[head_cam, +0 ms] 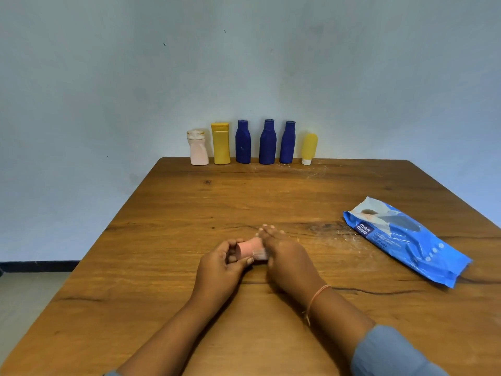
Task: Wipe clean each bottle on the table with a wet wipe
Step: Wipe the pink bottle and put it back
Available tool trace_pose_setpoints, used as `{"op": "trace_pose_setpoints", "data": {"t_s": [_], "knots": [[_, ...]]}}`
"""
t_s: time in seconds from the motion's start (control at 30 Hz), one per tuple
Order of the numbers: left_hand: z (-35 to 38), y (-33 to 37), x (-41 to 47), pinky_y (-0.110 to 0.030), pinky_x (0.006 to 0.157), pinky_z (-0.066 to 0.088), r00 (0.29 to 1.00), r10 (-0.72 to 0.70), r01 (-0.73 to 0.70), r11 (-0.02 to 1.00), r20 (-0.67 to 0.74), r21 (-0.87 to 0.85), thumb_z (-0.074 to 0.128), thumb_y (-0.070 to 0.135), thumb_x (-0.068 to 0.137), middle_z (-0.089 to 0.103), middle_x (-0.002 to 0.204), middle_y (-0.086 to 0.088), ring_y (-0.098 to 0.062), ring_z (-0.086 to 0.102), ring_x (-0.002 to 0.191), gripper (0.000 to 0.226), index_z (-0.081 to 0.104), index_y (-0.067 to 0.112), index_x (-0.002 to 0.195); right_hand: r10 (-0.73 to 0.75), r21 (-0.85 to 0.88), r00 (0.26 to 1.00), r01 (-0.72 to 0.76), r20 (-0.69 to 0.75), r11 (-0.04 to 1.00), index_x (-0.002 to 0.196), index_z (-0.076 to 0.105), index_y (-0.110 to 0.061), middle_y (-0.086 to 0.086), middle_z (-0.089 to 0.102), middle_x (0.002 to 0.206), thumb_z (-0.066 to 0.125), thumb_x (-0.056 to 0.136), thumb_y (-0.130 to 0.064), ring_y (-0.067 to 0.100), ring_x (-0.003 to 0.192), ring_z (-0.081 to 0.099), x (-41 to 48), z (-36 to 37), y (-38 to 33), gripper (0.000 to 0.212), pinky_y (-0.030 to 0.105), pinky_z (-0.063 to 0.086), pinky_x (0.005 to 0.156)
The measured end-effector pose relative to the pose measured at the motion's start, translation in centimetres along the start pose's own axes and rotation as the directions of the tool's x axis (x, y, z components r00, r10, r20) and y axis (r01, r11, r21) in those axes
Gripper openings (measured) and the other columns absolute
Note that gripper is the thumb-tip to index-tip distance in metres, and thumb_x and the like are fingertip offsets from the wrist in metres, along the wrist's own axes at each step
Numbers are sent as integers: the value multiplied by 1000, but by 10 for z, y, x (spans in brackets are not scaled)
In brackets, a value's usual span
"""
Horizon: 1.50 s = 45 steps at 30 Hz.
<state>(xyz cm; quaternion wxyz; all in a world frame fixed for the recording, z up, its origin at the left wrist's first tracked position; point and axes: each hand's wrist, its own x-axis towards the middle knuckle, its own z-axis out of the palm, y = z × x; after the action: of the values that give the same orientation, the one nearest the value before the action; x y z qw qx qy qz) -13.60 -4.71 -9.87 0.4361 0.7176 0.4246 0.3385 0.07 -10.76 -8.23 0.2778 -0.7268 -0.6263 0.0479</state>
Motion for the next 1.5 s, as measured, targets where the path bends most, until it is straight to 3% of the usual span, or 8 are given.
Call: {"op": "trace_pose_setpoints", "data": {"t_s": [0.13, 0.23, 0.47, 0.57, 0.8, 1.07, 1.2, 1.5], "knots": [[0, 2, 1, -6, 66, 46, 1000, 11, -11, 1000, -8, 18, 75, 9, 73, 67, 86, 9, 2, 61, 74, 37, 59, 24, 104, 134, -1, 990, -134, -37, 991, 140, 39, -9, 6, 35, 148, 43, 91, -6, 13, 138, 28, 4, -3, 3, 50, 16, 12, 110], [-1, 0, 2, -19, 73, 51, 1000, 7, -6, 999, -6, 50, 72, 9, 76, 69, 86, 6, -6, 65, 78, 31, 61, 25, 100, 53, 44, 998, -51, -46, 998, 143, 34, -9, 7, 27, 152, 40, 92, -8, 15, 141, 19, -3, 9, -22, 52, 19, 4, 113], [-3, 1, 0, -4, 66, 44, 999, 34, -32, 994, -16, 102, 62, 6, 82, 64, 83, 17, 2, 60, 76, 27, 61, 27, 98, -146, 108, 989, 143, 26, 984, 141, 35, -4, 13, 30, 150, 17, 79, -19, 20, 141, 22, -11, 21, -40, 66, 16, -9, 108], [1, -1, 3, -21, 75, 53, 999, -40, 39, 999, 9, 17, 73, 8, 75, 70, 85, 6, -8, 67, 79, 29, 61, 25, 95, -59, 45, 998, 58, 18, 997, 143, 32, -12, 4, 27, 152, 33, 89, -6, 11, 141, 19, -9, 5, -11, 54, 7, -3, 105], [1, 1, 3, -11, 70, 51, 999, -38, 38, 998, 9, 40, 75, 12, 75, 68, 86, 7, 2, 65, 76, 31, 59, 23, 99, 93, 19, 995, -93, -36, 996, 143, 33, -10, 6, 28, 152, 39, 92, -8, 13, 141, 20, -3, 6, -5, 51, 14, 4, 110], [-5, 4, 0, -3, 55, 41, 1000, 19, -15, 987, -22, 158, 60, 8, 83, 59, 68, 18, 10, 54, 59, 19, 59, 26, 81, -170, 81, 984, 165, 62, 983, 142, 32, -5, 11, 26, 151, 5, 68, -30, 19, 142, 17, -16, 25, -39, 82, 15, -14, 107], [-1, 2, 2, -18, 68, 53, 999, -45, 45, 998, 6, 40, 72, 12, 77, 71, 77, 5, 1, 66, 69, 14, 64, 20, 86, -57, 41, 998, 56, 38, 998, 144, 31, -12, 4, 27, 152, 30, 87, -9, 12, 141, 19, -13, 10, -11, 57, 9, -2, 107], [0, 3, -1, -3, 67, 45, 994, 111, -111, 992, 14, 52, 73, 1, 73, 62, 98, 8, 7, 62, 81, 57, 51, 40, 109, 162, -51, 986, -161, 22, 986, 145, 29, -11, 5, 31, 151, 38, 89, -4, 13, 139, 27, -8, -6, 20, 57, 19, 15, 111]]}}
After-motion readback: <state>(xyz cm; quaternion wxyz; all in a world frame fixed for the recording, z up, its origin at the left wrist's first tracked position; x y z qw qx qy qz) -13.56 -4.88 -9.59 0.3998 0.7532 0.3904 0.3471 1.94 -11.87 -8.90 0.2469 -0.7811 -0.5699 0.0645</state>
